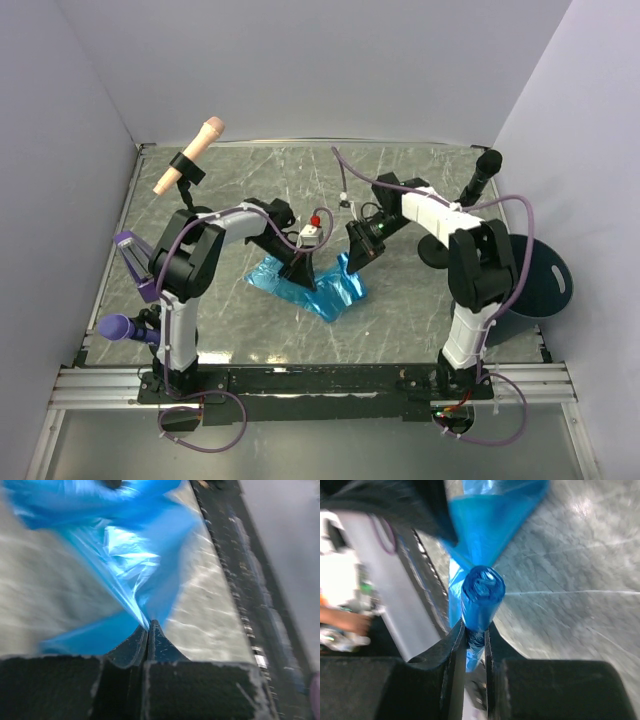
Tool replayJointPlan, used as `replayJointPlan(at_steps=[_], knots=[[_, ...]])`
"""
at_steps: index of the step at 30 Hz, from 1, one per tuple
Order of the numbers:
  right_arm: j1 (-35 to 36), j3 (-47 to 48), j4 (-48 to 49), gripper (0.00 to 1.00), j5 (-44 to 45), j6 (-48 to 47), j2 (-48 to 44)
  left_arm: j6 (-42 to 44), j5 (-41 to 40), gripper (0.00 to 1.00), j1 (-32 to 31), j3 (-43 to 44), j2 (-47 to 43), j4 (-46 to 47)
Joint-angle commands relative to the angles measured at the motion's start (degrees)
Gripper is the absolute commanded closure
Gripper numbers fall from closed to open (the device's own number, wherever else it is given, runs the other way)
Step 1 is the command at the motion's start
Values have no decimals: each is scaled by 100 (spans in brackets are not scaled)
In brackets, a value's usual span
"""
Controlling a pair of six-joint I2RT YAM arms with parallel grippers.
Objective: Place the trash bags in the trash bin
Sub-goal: Unfold the trash bag at the center of the board.
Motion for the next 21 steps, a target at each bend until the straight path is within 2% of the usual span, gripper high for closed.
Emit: replayJointPlan(at_steps=[1,3,6,10,12,16,21], knots=[[-409,-421,1016,94,-397,955,162,-170,-212,99,-52,-222,-305,-673],[-507,-588,1227,90,-300,1132,241,-899,-512,100,-104,-337,-437,-102],[-489,-939,1675,78,-98,1316,250,-2383,-1292,99,-314,-276,-508,724],[-410,-1291,2141,59,323,1545,294,-3082,-1761,100,-518,58,-561,859],[-410,-1484,2317,54,473,1650,329,-3189,-1910,99,-509,312,-570,649],[-410,-1801,2677,49,605,1765,233,-2820,-2156,99,-509,857,-605,-185],[-384,-1749,3012,47,491,1967,355,-2363,-2402,99,-509,1455,-622,-1328]])
